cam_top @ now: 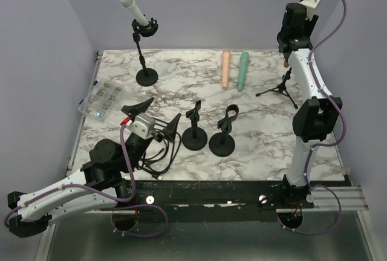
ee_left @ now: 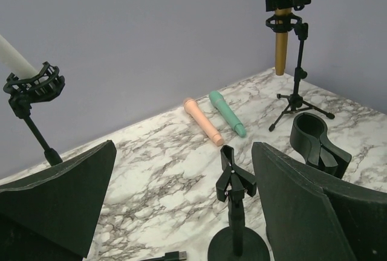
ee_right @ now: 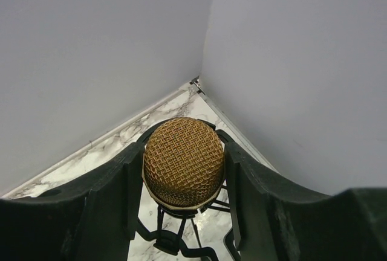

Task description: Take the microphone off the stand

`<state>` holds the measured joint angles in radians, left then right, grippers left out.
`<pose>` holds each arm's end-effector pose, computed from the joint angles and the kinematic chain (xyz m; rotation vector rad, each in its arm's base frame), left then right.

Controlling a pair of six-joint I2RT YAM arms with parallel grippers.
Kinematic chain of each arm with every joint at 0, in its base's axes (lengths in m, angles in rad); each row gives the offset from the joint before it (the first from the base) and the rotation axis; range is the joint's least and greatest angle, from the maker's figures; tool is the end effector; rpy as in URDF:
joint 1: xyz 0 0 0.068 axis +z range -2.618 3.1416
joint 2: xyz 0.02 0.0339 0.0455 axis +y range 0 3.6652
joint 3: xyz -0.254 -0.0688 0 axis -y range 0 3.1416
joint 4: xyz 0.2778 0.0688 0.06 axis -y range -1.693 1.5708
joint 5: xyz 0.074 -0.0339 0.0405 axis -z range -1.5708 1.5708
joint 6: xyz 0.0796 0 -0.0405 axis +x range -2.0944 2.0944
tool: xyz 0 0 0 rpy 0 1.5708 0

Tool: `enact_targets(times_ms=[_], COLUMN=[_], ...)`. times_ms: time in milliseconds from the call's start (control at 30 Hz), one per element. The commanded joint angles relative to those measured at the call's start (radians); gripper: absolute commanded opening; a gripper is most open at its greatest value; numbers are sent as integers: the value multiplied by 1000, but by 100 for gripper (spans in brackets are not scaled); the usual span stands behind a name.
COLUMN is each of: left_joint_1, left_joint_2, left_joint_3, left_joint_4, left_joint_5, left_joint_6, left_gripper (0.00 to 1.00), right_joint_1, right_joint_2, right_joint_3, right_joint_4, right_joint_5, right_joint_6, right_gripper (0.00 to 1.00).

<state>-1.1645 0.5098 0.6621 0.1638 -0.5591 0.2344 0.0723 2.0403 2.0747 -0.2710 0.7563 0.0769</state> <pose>0.1171 -0.1654 0.3829 0.4174 1.2492 -0.4432 0.5413 -0.0156 0.3786 0.5345 1.6948 -0.5724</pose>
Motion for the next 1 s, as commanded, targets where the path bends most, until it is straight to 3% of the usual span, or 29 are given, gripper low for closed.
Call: enact_targets(times_ms=[0, 400, 633, 967], left_joint_1=[-8, -10, -10, -12], left_joint_2=[-3, 16, -4, -8], left_joint_3=[29, 31, 35, 35], left_joint_4=[-11, -12, -20, -18], left_joint_5=[29, 22, 25, 23], left_joint_6=[-16, -12, -13, -15], left_gripper=[97, 97, 97, 97], right_joint_1=[-3, -3, -3, -3], right_joint_2=[-4, -89, -244, -429], right_joint_3=[72, 133, 42, -33], right_joint_4=[17, 10, 145, 215], right_joint_5=[-32, -29, -83, -236], right_joint_6=[-26, -64, -101, 5], right_gripper=[42, 30, 28, 22])
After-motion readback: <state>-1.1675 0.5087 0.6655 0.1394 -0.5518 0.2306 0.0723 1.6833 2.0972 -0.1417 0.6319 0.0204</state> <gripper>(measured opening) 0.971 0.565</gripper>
